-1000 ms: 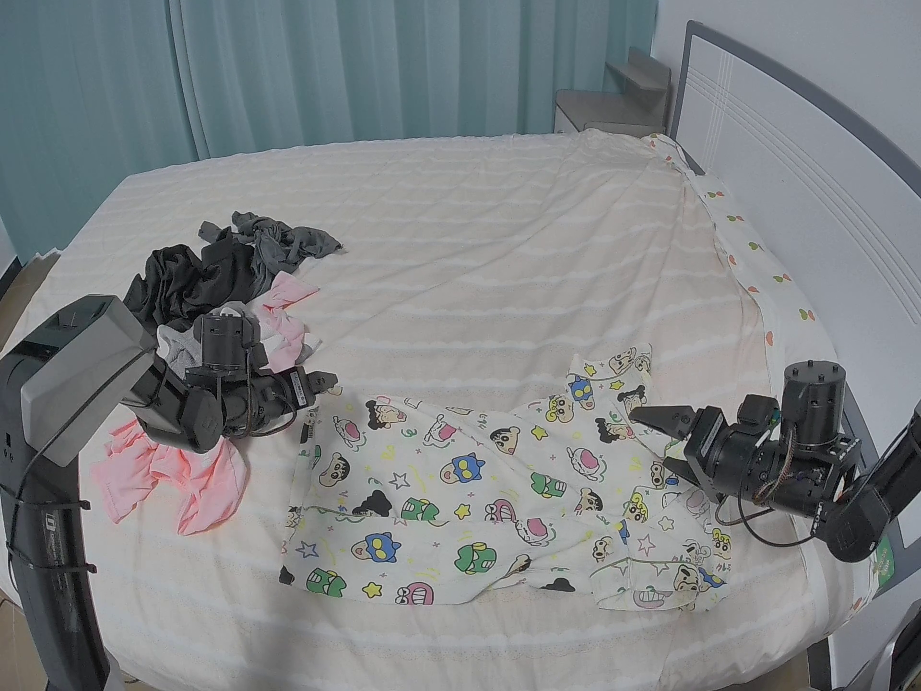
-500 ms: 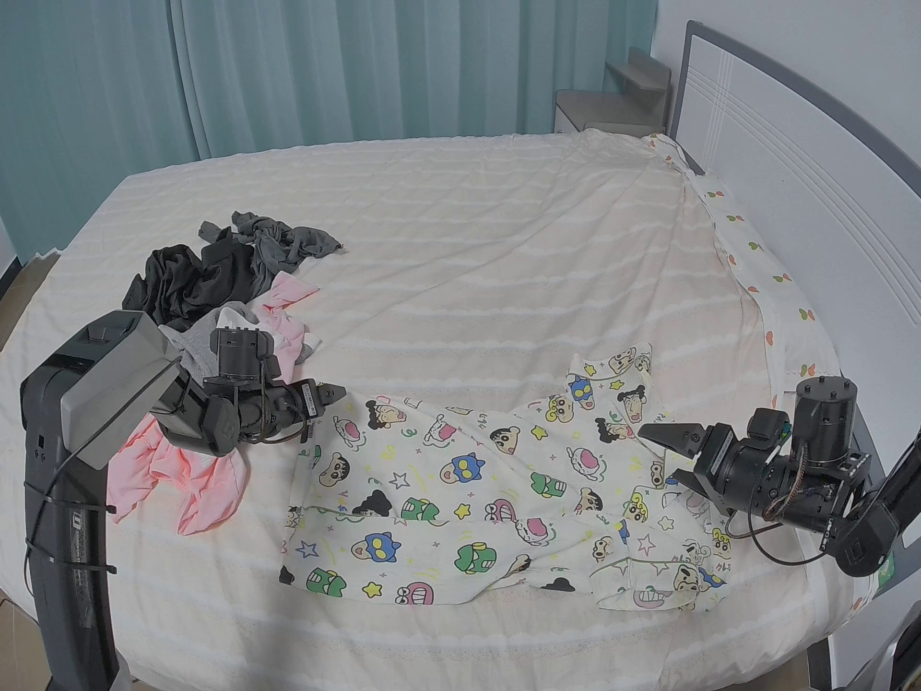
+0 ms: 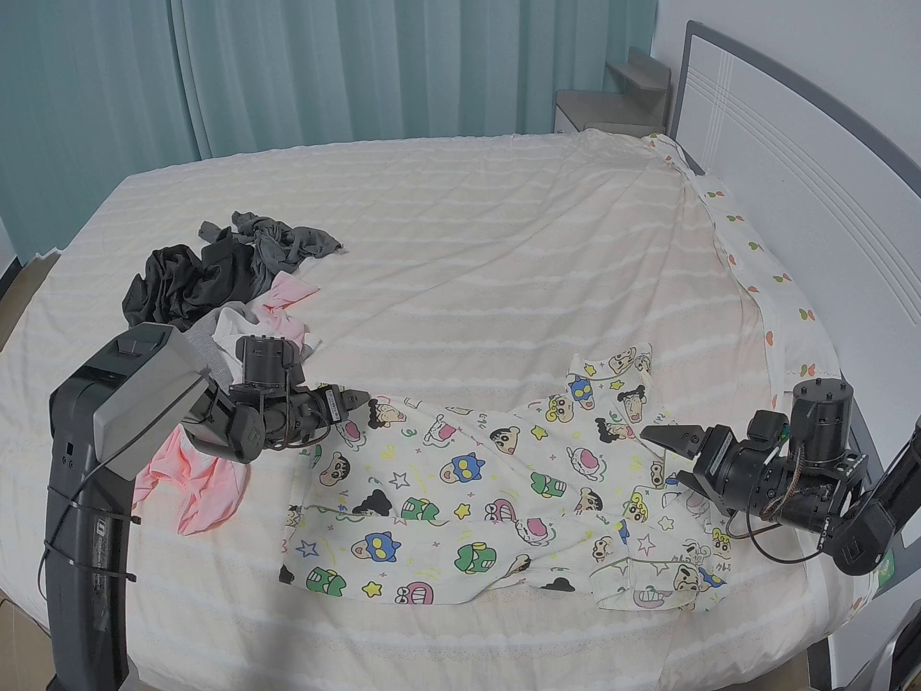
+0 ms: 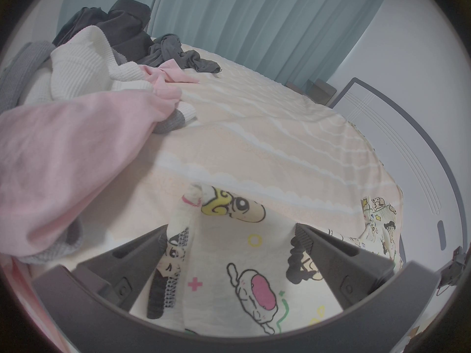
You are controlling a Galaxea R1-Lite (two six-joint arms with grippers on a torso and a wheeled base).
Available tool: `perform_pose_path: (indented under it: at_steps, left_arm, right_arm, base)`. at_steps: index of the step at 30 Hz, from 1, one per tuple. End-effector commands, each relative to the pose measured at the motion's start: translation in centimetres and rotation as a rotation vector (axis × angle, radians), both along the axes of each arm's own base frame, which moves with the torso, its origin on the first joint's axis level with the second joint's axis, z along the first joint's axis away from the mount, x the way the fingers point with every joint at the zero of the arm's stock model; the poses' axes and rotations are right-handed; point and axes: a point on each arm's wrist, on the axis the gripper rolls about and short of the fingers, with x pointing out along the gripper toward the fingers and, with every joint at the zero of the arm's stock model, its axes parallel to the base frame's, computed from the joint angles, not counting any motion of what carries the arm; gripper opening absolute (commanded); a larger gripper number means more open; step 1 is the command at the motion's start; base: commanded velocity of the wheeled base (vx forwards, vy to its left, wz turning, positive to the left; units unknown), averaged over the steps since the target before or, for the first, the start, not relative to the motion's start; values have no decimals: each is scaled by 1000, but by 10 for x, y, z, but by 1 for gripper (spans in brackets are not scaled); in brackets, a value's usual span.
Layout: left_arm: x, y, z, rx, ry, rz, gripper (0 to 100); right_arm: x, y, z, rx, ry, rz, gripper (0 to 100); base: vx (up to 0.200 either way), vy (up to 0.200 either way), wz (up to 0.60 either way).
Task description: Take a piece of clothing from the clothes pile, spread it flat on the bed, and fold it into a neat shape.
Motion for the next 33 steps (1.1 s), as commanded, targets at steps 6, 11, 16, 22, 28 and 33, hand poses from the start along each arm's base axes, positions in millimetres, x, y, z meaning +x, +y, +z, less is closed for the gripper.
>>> perform_pose_path:
  at_steps: [6, 11, 16, 22, 28, 33]
  left_arm:
    - [6, -5, -11, -52, 22, 26, 0]
    - [5, -6, -7, -87, 26, 45, 0]
    - [6, 1, 9, -89, -6, 70, 0]
    - [-1, 9, 25, -69, -26, 114, 0]
    - [-3, 1, 28, -43, -35, 142, 0]
    - [-2, -2, 30, -34, -43, 154, 0]
  right_arm:
    - [40, -30, -8, -154, -78, -67, 100]
    - [82, -43, -17, -248, -122, -87, 100]
    - [117, -45, -20, -325, -112, -67, 100]
    - [161, -39, -23, -411, -74, -10, 100]
    - [189, -34, -41, -481, -118, 32, 100]
    - [204, -26, -54, -493, -129, 52, 100]
  base:
    - [0, 0, 0]
    - [0, 0, 0]
    - [0, 0, 0]
    - [0, 0, 0]
    - [0, 0, 0]
    - [0, 0, 0]
